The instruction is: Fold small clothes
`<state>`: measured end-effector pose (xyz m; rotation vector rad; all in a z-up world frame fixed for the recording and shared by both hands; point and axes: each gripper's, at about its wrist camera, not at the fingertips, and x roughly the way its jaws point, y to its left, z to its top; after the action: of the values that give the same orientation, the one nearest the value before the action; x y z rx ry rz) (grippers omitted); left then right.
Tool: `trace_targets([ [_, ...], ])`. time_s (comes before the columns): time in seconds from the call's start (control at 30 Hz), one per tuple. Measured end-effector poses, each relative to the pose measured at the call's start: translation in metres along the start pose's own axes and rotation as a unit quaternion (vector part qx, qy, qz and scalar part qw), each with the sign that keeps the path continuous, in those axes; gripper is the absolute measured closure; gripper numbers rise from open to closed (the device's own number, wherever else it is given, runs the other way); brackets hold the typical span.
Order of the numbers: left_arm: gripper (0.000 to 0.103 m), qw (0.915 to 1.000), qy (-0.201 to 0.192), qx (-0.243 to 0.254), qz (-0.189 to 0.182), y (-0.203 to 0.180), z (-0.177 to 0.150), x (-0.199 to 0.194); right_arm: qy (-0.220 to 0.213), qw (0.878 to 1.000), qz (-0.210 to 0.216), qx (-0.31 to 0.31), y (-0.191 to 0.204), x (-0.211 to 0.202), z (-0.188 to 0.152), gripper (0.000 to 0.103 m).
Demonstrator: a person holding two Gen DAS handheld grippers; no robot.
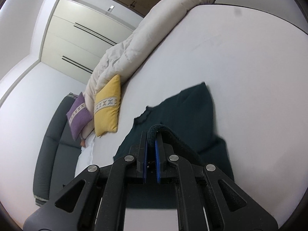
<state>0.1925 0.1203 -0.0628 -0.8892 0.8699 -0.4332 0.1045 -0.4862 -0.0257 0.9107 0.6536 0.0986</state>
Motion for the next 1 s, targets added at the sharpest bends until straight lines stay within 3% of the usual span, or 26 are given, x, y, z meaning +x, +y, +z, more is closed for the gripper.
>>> trace_targets([
  [0.37,0.097,0.9995,0.008,-0.006,0.030,0.019,0.049,0.070,-0.002,0.999,-0.047,0.025,-0.025,0.119,0.057,0.098],
  [0.67,0.096,0.9964,0.023,0.003,0.081,0.042,0.076,0.133,0.014,0.995,-0.090,0.046,-0.058,0.204,0.092,0.095],
  [0.7,0.094,0.9959,0.020,0.004,0.089,0.045,0.080,0.139,0.014,0.994,-0.096,0.047,-0.062,0.211,0.095,0.094],
  [0.77,0.071,0.9959,0.023,-0.003,0.087,0.050,0.084,0.149,0.013,0.993,-0.100,0.056,-0.069,0.223,0.100,0.093],
  [0.87,0.056,0.9963,0.023,-0.001,0.082,0.050,0.085,0.154,0.008,0.993,-0.104,0.062,-0.077,0.234,0.104,0.082],
  [0.93,0.049,0.9967,0.022,0.006,0.079,0.047,0.084,0.152,-0.013,0.992,-0.113,0.049,-0.075,0.233,0.105,0.060],
  [0.97,0.044,0.9970,0.019,0.006,0.075,0.046,0.084,0.150,-0.022,0.992,-0.116,0.051,-0.076,0.229,0.105,0.042],
  [1.0,0.042,0.9972,0.016,0.005,0.073,0.045,0.084,0.148,-0.034,0.991,-0.114,0.054,-0.077,0.223,0.105,0.038],
])
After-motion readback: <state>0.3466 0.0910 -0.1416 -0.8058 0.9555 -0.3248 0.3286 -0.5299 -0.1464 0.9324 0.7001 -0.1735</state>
